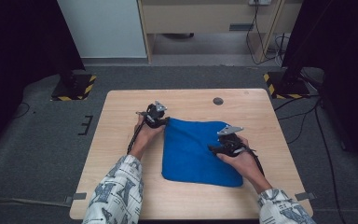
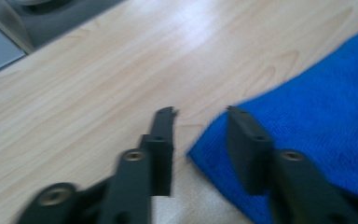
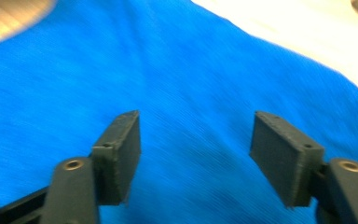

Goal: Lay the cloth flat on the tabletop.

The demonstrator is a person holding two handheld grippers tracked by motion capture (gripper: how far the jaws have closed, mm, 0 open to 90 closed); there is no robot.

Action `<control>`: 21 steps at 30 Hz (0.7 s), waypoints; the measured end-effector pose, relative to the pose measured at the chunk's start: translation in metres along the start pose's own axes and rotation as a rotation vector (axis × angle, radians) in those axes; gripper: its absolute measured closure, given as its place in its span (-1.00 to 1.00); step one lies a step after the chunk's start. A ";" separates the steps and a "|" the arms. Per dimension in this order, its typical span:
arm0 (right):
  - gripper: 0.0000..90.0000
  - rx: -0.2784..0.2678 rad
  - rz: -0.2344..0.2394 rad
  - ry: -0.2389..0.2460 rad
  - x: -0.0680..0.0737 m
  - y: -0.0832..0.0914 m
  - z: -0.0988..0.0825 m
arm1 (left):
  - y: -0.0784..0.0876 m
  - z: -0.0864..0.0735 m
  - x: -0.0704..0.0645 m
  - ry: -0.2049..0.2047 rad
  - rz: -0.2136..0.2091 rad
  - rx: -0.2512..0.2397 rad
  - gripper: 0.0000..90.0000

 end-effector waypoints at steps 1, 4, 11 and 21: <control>-0.31 -0.003 0.009 0.007 0.005 0.001 0.002 | 0.002 0.001 -0.001 0.005 -0.010 -0.001 0.22; -0.39 -0.008 0.027 0.027 0.021 0.003 0.010 | 0.011 0.002 0.000 0.002 -0.006 0.004 0.10; -0.55 -0.004 0.070 0.053 0.048 0.002 0.015 | 0.026 0.006 -0.009 0.043 -0.057 0.010 -0.33; -0.16 -0.025 0.112 0.055 0.074 0.005 0.016 | 0.035 0.013 -0.014 0.058 -0.072 -0.012 -0.42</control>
Point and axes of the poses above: each handheld gripper's, and its own axes: y roughly backward along the jaws, z roughly out of its top, x roughly to its left, the point moved 10 cm from there along -y, roughly forward along the jaws, and after that the axes turned 5 degrees about -z, right-handed, at the moved point
